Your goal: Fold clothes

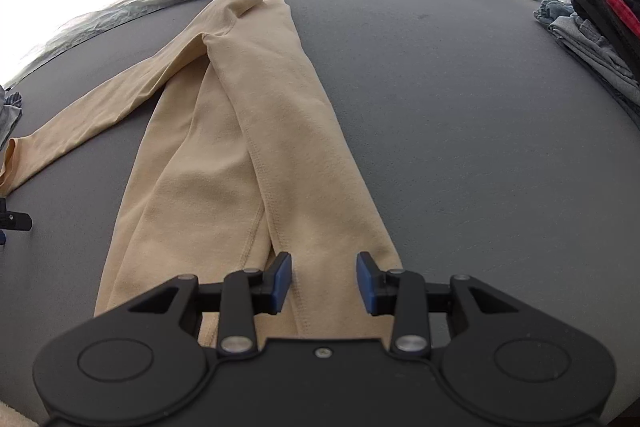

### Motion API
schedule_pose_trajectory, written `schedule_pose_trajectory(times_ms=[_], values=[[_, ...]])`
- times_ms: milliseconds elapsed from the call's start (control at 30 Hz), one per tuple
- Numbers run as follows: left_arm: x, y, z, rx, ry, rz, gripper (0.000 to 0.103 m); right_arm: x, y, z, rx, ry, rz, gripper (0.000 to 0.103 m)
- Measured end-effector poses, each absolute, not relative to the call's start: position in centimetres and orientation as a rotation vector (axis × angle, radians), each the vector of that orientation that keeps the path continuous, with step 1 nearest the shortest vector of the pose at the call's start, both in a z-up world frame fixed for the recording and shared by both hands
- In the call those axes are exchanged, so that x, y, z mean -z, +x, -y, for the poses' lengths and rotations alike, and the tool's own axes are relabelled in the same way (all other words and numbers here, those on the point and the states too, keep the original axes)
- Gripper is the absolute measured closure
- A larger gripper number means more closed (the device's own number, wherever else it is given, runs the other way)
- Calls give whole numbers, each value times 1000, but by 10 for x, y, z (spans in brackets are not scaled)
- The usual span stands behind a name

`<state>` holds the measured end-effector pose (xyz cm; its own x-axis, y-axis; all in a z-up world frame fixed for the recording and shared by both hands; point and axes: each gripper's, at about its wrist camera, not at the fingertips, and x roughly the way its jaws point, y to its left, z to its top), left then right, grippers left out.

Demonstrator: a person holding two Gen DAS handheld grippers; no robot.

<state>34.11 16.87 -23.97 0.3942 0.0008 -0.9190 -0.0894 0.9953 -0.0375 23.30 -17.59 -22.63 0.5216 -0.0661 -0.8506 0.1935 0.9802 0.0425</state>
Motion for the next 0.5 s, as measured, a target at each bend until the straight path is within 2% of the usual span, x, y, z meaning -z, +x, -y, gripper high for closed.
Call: schedule_pose_trajectory(times_ms=[133,267,300,333,367,433,500], values=[[240,343,-160,-47,-47,-1176,22,229,234,170,116,114,-1012,66],[240,343,-155,-47,-28,-1175,19,235,235,161,92,37,-1020,69],[241,343,-156,-42,-32,-1176,18,236,235,159,85,12,-1019,74],[241,343,-156,-35,-36,-1177,16,236,235,158,77,0,-1015,84],[241,343,-156,-32,-33,-1177,15,236,235,158,69,-1,-1011,90],[241,342,-153,-34,-18,-1175,14,232,235,161,67,23,-993,97],[241,342,-154,-35,-20,-1175,14,226,234,165,60,66,-967,97]])
